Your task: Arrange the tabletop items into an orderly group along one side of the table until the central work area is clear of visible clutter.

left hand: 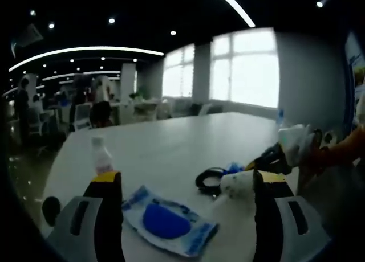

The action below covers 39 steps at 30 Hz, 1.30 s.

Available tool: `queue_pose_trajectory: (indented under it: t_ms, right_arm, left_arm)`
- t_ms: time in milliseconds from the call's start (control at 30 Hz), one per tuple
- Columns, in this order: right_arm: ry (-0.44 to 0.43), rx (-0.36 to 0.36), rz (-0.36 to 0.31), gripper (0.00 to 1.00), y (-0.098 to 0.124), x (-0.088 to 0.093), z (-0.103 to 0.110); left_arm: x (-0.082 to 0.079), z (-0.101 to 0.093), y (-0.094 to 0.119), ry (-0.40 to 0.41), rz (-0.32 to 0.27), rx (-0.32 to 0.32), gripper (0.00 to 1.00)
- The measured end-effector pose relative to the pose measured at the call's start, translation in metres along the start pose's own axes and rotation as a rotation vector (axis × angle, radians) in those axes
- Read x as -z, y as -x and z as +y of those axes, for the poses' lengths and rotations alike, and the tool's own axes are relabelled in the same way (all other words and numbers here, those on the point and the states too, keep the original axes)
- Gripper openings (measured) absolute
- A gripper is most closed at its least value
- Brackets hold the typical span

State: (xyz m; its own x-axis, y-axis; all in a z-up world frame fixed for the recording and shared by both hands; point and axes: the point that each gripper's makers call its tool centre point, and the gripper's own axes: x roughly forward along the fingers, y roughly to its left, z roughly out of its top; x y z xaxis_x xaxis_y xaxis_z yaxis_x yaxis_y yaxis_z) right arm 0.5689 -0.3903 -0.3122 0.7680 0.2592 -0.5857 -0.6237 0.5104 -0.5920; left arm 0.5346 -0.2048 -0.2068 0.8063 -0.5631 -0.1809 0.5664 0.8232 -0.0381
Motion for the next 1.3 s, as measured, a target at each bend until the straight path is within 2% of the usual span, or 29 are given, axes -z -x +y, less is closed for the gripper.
queue_pose_trajectory:
  t_ms: [133, 200, 300, 367, 400, 433, 500, 700, 767, 833, 933, 1000, 1133, 1200, 1300]
  right_arm:
    - [-0.004, 0.009, 0.005, 0.01, 0.002, -0.001, -0.004]
    - [-0.016, 0.004, 0.002, 0.01, 0.003, -0.002, -0.005]
    - [-0.073, -0.032, -0.015, 0.01, 0.006, -0.006, -0.001]
    - [-0.065, -0.038, -0.020, 0.01, 0.007, -0.009, 0.000]
    - [-0.070, -0.059, -0.030, 0.01, 0.009, -0.012, 0.003]
    - [-0.117, -0.098, -0.044, 0.01, 0.009, -0.015, 0.010]
    - [-0.158, -0.143, -0.049, 0.01, 0.010, -0.018, 0.016]
    - [-0.276, -0.250, -0.031, 0.01, 0.012, -0.018, 0.036]
    - [-0.342, -0.285, -0.022, 0.01, 0.014, -0.019, 0.042]
    - [-0.389, -0.336, -0.026, 0.01, 0.017, -0.022, 0.049]
    - [-0.474, -0.381, -0.039, 0.01, 0.022, -0.028, 0.054]
    - [-0.560, -0.427, -0.031, 0.01, 0.024, -0.030, 0.059]
    - [-0.654, -0.509, -0.010, 0.01, 0.029, -0.033, 0.069]
    - [-0.679, -0.573, -0.051, 0.01, 0.034, -0.043, 0.073]
    - [-0.740, -0.613, -0.076, 0.01, 0.041, -0.054, 0.076]
  left_arm:
    - [0.003, -0.014, 0.000, -0.022, 0.019, 0.051, 0.88]
    - [0.004, -0.019, 0.000, -0.033, 0.020, 0.065, 0.91]
    - [0.010, -0.027, 0.001, -0.036, 0.033, 0.092, 0.89]
    - [0.012, -0.030, 0.002, -0.037, 0.036, 0.105, 0.89]
    - [0.014, -0.033, 0.002, -0.040, 0.040, 0.113, 0.89]
    - [0.015, -0.035, 0.003, -0.046, 0.044, 0.120, 0.88]
    - [0.017, -0.039, 0.004, -0.060, 0.053, 0.131, 0.88]
    - [0.026, -0.050, 0.008, -0.114, 0.082, 0.182, 0.86]
    - [0.028, -0.058, 0.009, -0.096, 0.085, 0.223, 0.87]
    - [0.029, -0.060, 0.009, -0.103, 0.084, 0.229, 0.88]
    - [0.040, -0.062, 0.009, -0.179, 0.138, 0.235, 0.88]
    - [0.044, -0.065, 0.008, -0.189, 0.148, 0.243, 0.88]
    - [0.048, -0.067, 0.006, -0.194, 0.147, 0.263, 0.86]
    - [0.051, -0.068, 0.004, -0.215, 0.167, 0.269, 0.85]
    - [0.054, -0.074, 0.002, -0.230, 0.176, 0.292, 0.83]
